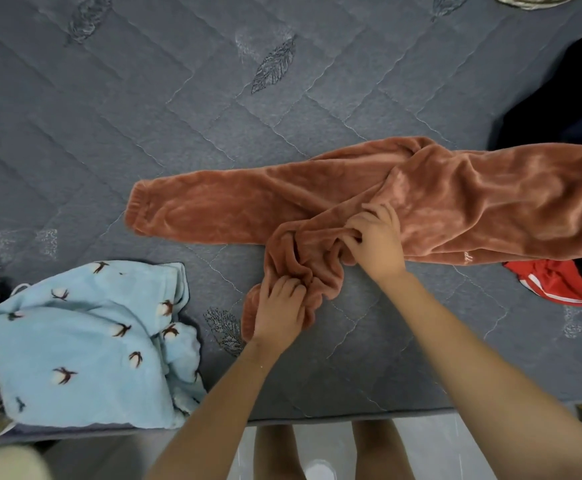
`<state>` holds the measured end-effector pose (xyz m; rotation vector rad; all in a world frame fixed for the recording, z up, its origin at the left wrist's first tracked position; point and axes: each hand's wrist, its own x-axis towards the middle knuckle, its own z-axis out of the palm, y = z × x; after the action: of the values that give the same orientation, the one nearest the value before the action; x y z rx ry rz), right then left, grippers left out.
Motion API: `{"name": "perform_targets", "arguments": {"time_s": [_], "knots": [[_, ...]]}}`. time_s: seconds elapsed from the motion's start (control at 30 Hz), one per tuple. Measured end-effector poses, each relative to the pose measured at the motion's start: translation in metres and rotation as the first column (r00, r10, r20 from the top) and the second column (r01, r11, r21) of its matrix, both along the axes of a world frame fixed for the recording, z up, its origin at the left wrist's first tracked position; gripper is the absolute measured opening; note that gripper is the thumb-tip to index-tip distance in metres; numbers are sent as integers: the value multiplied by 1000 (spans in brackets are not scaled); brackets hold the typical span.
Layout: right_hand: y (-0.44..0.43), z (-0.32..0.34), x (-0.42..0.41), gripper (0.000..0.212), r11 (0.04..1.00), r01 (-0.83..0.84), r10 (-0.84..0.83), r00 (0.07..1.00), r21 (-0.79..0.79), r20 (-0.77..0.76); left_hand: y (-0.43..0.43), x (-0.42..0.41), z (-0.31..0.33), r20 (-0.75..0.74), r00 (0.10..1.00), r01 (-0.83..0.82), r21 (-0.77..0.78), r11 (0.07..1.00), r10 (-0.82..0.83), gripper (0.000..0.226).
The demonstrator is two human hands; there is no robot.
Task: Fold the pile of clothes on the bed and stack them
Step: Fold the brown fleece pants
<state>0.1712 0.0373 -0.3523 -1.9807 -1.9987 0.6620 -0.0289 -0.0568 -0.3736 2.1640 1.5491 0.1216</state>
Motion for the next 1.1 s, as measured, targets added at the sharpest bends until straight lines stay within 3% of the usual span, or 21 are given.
{"name": "perform_targets", "arguments": {"time_s": [0.13,0.2,0.27,0.43,0.53,0.67,0.87,1.0,1.1], "knots": [[17,16,-12,12,986,164,-164,983,-7,-81,34,-31,20,155,923,-360,14,933,353,9],[26,23,-19,15,964,261,-252,959,50,-131,54,-54,33,274,780,-576,-37,816,563,6],[37,28,-25,21,936,340,-323,932,90,-163,73,-77,42,323,665,-703,-35,711,673,9],[64,25,-42,25,942,327,-329,944,72,24,112,-117,51,285,730,-675,161,720,621,14],[69,20,-57,30,961,272,-273,962,38,22,127,-130,52,319,757,-639,179,749,570,18],[69,12,-79,42,995,90,-90,996,-45,-2,130,-139,43,319,740,-630,22,776,592,22],[69,-5,-106,28,995,33,-41,996,-95,-79,124,-161,24,190,589,-778,-133,614,786,22],[68,-9,-126,52,988,-79,64,992,-134,-109,119,-178,11,-66,560,-805,-279,524,826,39],[66,-11,-143,73,956,-180,156,981,-231,-118,118,-185,7,-78,599,-763,-356,539,797,39]]}}
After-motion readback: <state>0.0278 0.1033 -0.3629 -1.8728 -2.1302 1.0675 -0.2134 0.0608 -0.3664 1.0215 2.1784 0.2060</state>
